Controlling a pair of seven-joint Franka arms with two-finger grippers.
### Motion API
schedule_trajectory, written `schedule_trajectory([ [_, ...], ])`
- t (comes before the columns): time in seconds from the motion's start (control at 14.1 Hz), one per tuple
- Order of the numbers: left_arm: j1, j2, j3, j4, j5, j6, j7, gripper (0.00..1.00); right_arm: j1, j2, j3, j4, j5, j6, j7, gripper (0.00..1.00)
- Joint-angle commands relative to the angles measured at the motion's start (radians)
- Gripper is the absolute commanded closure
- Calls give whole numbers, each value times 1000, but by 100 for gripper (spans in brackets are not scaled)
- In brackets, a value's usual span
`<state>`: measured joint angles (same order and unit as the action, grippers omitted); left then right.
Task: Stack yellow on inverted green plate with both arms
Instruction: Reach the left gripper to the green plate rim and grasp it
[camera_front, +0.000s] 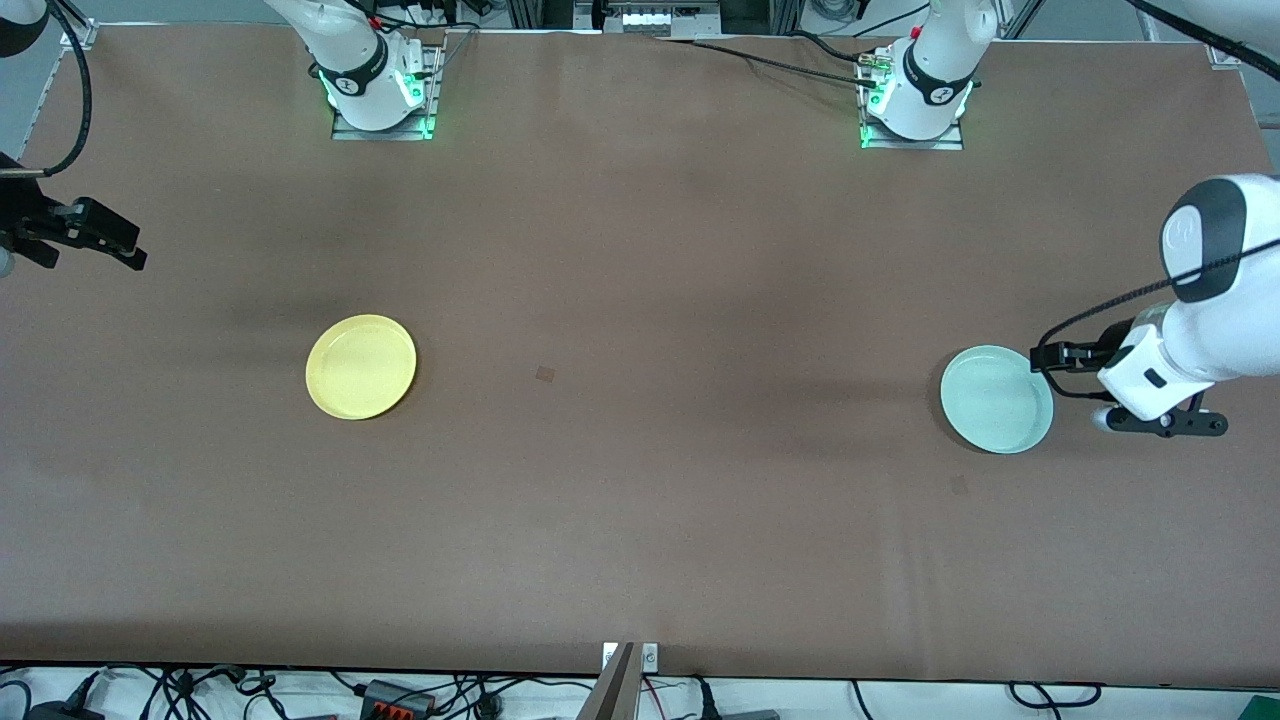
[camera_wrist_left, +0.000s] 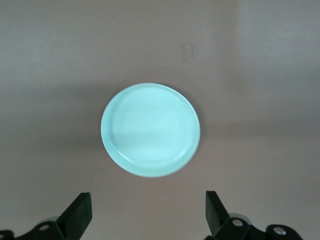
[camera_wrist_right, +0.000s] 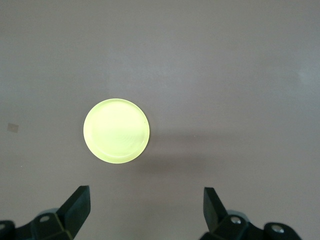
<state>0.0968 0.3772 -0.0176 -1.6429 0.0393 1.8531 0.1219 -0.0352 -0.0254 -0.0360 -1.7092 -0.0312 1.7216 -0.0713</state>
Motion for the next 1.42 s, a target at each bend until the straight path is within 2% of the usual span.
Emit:
schedule_trajectory([
  [0.0, 79, 80, -4, 6, 13, 111, 155, 0, 1, -1, 4, 8, 0, -10, 4, 0],
  [0.21, 145, 135, -4, -64, 13, 288, 295, 0, 1, -1, 4, 8, 0, -19, 2, 0],
  [0.28, 158, 150, -7, -86, 13, 314, 320, 4, 1, -1, 4, 8, 0, -20, 2, 0],
  [0.36, 159, 163, -7, -100, 13, 319, 337, 16, 1, -1, 4, 8, 0, -22, 2, 0],
  [0.43, 159, 176, -7, -110, 11, 321, 347, 23, 1, -1, 4, 8, 0, -22, 4, 0],
  [0.85, 185, 252, -10, -127, 8, 425, 420, 46, 1, 7, 4, 6, 2, -22, 16, 0],
  [1.0, 187, 261, -12, -136, 1, 442, 420, 50, 9, 13, 4, 8, 2, -22, 8, 0],
  [1.14, 198, 269, -25, -146, -3, 455, 420, 59, 29, 12, 4, 8, 1, -20, 14, 0],
  [1.21, 207, 273, -39, -146, -3, 456, 420, 72, 28, 15, 4, 8, 0, -20, 18, 0],
  [1.35, 215, 272, -45, -146, -3, 456, 420, 87, 28, 41, 2, 6, 0, -22, 18, 0],
])
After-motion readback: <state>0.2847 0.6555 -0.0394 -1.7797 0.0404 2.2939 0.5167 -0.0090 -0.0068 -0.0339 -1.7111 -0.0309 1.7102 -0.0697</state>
